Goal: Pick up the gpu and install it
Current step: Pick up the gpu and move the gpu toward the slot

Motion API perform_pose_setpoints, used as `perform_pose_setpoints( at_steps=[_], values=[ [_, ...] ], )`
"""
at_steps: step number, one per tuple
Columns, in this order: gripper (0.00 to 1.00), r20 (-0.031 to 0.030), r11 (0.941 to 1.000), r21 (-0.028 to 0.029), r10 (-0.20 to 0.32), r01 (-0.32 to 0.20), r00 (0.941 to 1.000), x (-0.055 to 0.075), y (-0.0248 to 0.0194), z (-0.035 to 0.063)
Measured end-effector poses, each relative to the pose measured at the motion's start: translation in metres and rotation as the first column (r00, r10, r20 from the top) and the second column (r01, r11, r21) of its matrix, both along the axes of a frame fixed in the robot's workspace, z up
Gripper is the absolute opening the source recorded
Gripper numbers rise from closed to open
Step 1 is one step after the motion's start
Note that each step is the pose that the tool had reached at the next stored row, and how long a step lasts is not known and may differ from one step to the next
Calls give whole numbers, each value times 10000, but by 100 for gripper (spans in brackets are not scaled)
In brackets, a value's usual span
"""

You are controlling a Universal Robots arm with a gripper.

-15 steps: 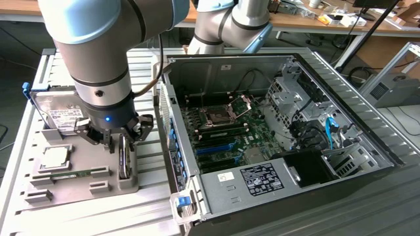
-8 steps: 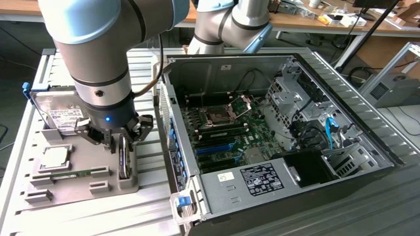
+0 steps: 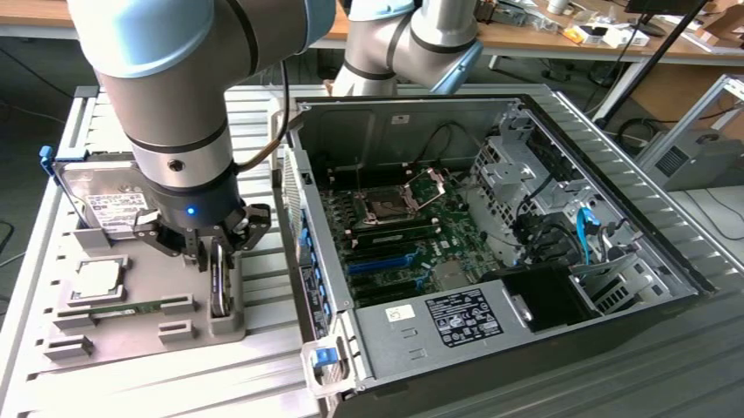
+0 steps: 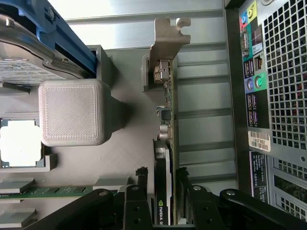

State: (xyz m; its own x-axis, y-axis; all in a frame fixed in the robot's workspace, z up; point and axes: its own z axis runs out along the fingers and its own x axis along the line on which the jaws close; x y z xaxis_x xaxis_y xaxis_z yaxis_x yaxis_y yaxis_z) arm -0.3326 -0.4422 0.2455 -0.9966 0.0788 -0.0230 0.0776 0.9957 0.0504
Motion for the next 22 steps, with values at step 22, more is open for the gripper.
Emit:
perform_pose_setpoints(
  at_steps=[22],
  values=[
    [27, 0, 9997, -28, 237, -237, 9997, 0, 0, -1]
  ],
)
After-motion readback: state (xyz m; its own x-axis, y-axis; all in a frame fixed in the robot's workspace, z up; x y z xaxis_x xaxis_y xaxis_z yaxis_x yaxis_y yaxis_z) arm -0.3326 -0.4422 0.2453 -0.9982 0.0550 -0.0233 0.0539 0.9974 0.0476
